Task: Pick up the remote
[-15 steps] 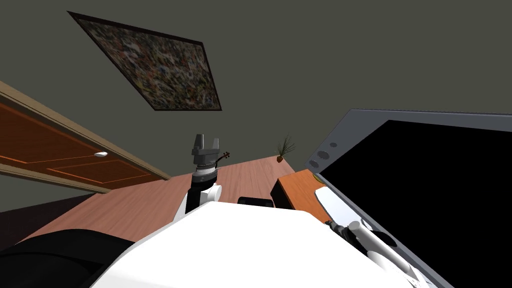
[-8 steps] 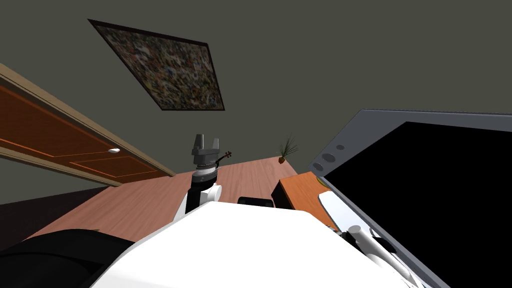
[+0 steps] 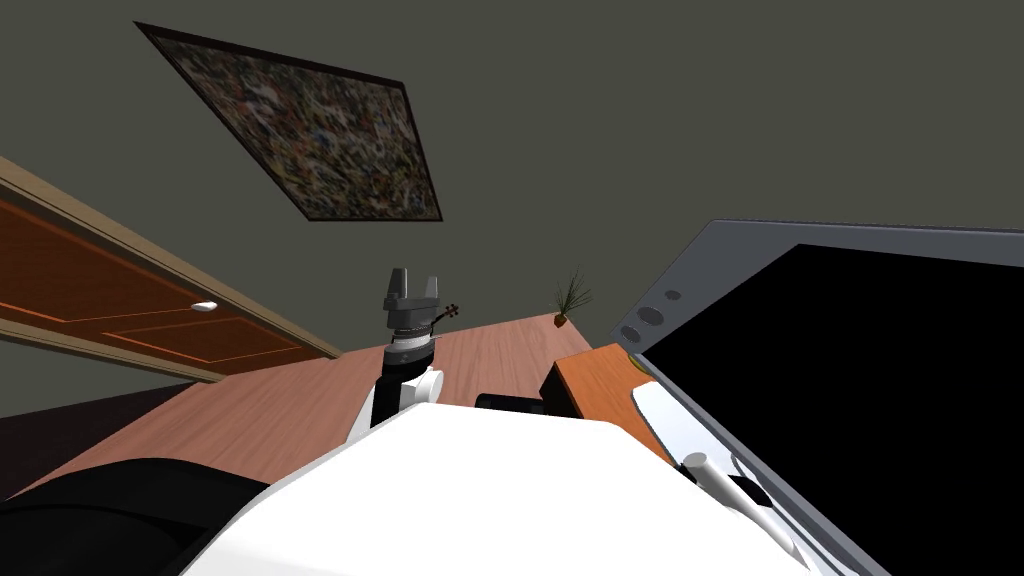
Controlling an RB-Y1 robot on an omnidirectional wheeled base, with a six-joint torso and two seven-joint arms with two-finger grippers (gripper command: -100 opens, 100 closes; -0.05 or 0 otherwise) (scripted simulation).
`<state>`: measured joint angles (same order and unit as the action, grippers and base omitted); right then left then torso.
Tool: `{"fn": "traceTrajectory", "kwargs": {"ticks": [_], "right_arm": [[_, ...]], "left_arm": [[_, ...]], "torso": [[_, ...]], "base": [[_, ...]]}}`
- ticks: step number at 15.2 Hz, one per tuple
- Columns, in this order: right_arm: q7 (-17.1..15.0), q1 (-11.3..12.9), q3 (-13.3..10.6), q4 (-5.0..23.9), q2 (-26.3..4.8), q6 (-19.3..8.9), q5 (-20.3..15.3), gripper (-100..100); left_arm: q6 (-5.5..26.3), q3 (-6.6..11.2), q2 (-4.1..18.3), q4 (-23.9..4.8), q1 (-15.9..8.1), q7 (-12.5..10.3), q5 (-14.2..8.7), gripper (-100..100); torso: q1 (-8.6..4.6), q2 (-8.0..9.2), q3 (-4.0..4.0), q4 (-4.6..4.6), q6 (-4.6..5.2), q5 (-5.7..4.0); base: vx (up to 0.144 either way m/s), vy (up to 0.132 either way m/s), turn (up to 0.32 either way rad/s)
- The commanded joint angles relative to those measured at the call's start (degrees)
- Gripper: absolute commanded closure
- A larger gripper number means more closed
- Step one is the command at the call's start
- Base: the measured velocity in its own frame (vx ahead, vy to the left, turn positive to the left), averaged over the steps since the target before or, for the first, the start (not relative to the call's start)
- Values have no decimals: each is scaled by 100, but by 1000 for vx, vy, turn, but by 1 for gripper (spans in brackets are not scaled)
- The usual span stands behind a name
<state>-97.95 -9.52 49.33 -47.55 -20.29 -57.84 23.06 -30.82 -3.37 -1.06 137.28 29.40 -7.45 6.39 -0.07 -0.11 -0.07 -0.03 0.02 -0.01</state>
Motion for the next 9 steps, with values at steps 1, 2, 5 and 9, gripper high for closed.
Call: {"fn": "traceTrajectory", "kwargs": {"ticks": [1, 2, 5, 9], "right_arm": [[0, 0, 0, 0, 0, 0, 0, 100], [2, -1, -1, 0, 0, -2, 0, 100], [-58, -47, 17, -171, -22, -163, 13, 100], [-158, -52, 50, -322, -159, -426, 42, 100]], "left_arm": [[0, 0, 0, 0, 0, 0, 0, 0], [0, 0, 0, 0, 0, 0, 0, 0], [0, 0, 0, 0, 0, 0, 0, 0], [0, -1, -1, 0, -1, 0, 0, 0]], "torso": [[0, 0, 0, 0, 0, 0], [4, 3, 2, 2, -1, -1], [3, 7, 4, 3, -2, -2], [29, 24, 14, 6, -4, 7]], "base": [[5, -9, -1], [0, 0, 0], [-5, 9, 23], [-44, 54, 60]]}}
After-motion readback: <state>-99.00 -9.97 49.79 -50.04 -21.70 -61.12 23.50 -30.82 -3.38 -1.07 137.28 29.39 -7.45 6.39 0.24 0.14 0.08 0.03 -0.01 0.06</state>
